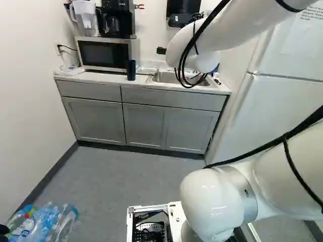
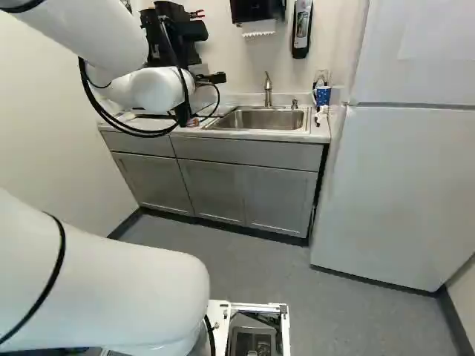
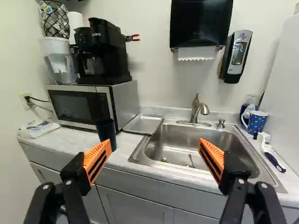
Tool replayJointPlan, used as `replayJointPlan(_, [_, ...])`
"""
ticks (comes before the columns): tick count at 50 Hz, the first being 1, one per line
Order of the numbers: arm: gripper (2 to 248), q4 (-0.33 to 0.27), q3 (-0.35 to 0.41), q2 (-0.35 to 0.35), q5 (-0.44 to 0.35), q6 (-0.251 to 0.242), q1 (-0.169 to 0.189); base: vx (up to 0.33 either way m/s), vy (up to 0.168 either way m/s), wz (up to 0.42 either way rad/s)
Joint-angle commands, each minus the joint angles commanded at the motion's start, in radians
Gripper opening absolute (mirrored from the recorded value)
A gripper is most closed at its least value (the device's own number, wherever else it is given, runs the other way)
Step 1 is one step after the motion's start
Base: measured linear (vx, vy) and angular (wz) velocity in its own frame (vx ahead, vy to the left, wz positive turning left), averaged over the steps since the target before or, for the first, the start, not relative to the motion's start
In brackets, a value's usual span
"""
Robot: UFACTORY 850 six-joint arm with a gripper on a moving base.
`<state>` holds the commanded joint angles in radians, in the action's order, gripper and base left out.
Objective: Rinse the cup and place it in the tray
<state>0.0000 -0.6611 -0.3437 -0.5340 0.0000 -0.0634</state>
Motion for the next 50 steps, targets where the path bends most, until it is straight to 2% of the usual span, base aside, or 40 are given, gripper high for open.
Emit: replayJointPlan(50, [247,0.0,0.0,0.0,0.0,0.0,0.0,0.136,-0.085,0.154])
